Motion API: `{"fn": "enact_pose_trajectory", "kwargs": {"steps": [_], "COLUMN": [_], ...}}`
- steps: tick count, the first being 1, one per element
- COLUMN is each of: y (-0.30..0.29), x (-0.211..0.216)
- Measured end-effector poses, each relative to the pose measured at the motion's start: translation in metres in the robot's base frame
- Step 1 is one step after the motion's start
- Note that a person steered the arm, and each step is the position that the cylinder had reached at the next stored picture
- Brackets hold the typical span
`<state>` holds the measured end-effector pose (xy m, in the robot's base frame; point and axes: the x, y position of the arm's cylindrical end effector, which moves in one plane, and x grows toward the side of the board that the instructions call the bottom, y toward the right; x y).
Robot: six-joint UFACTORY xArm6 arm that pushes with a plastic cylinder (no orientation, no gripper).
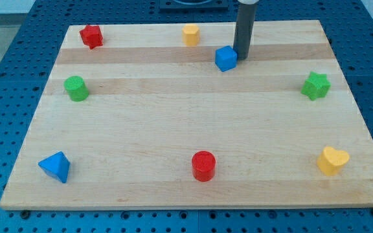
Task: Push the green star into the blue cube
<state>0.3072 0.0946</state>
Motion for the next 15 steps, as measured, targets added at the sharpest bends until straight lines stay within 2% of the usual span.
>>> {"fn": "enact_pose_trajectory", "kwargs": {"steps": [1, 3, 6, 7, 10, 12, 15], "y": [0.028, 0.137, 0.177, 0.172, 0.1, 0.088, 0.037], "x": [0.0, 0.004, 0.089, 0.103, 0.102, 0.08, 0.079]}}
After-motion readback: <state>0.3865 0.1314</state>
